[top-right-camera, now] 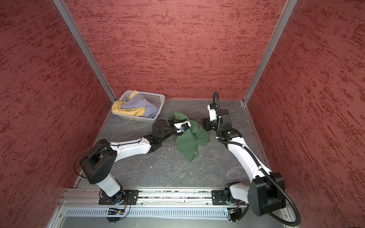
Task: Fold and stack skirts
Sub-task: Flatten out the skirt at the center of the table.
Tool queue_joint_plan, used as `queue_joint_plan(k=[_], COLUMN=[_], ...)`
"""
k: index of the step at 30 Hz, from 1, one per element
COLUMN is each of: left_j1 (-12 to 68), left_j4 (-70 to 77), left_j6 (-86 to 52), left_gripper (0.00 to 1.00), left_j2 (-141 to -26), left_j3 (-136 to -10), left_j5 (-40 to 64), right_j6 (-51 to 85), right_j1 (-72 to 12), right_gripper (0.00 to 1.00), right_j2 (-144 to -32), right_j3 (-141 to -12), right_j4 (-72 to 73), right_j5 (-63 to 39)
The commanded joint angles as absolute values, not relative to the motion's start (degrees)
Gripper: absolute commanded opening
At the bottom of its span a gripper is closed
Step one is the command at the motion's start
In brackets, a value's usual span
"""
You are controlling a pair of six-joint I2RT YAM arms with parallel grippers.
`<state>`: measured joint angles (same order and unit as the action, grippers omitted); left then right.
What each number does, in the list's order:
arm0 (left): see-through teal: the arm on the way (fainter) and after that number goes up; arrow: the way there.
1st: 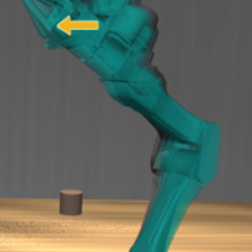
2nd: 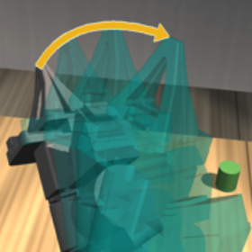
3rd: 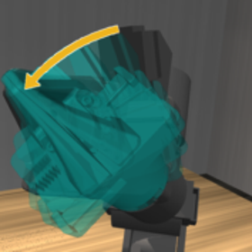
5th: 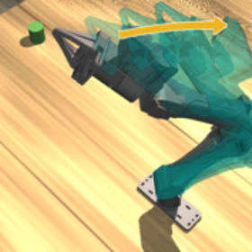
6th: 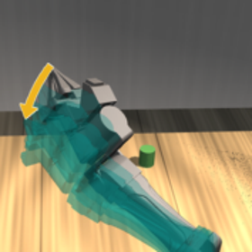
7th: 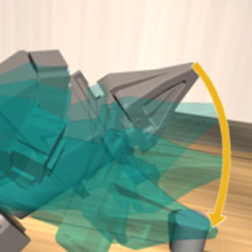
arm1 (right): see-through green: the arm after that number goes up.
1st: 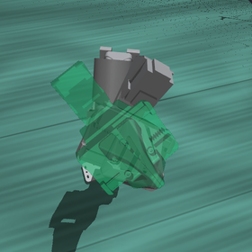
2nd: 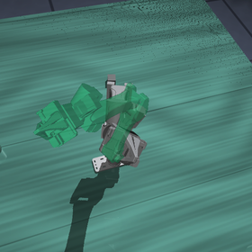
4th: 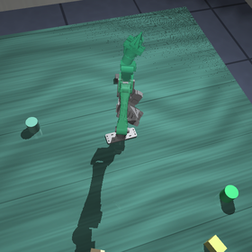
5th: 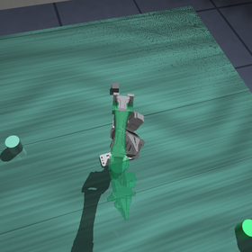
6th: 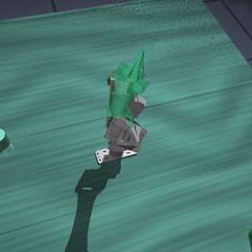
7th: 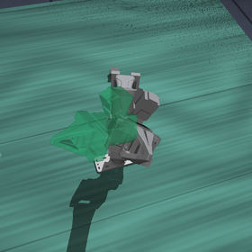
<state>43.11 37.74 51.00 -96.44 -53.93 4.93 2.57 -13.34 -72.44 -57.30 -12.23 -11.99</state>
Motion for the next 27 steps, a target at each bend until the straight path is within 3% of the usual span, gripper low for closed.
queue_joint_plan(k=[1,7,17,27], left_j1=[42.21,41.89,40.72,40.43], left_j4=[41.47,40.97,39.89,29.57], left_j6=[53.44,54.84,51.17,42.73], left_gripper=[0.00,0.00,0.00,0.00], left_j2=[-96.01,-93.49,-89.31,-87.99], left_j3=[-52.82,-48.81,-46.90,-54.89], left_j5=[13.43,19.33,21.51,10.62], right_j6=[0.00,0.84,-2.16,-9.60], right_j1=[-13.21,-13.33,-16.31,-18.34], right_gripper=[0.58,0.60,0.62,0.63], right_j2=[-74.17,-80.07,-90.00,-76.31], right_j3=[-62.74,-71.79,-80.68,-65.76], right_j4=[-13.36,-18.45,-23.56,-12.08], right_j5=[-16.15,-22.36,-21.42,-21.80])
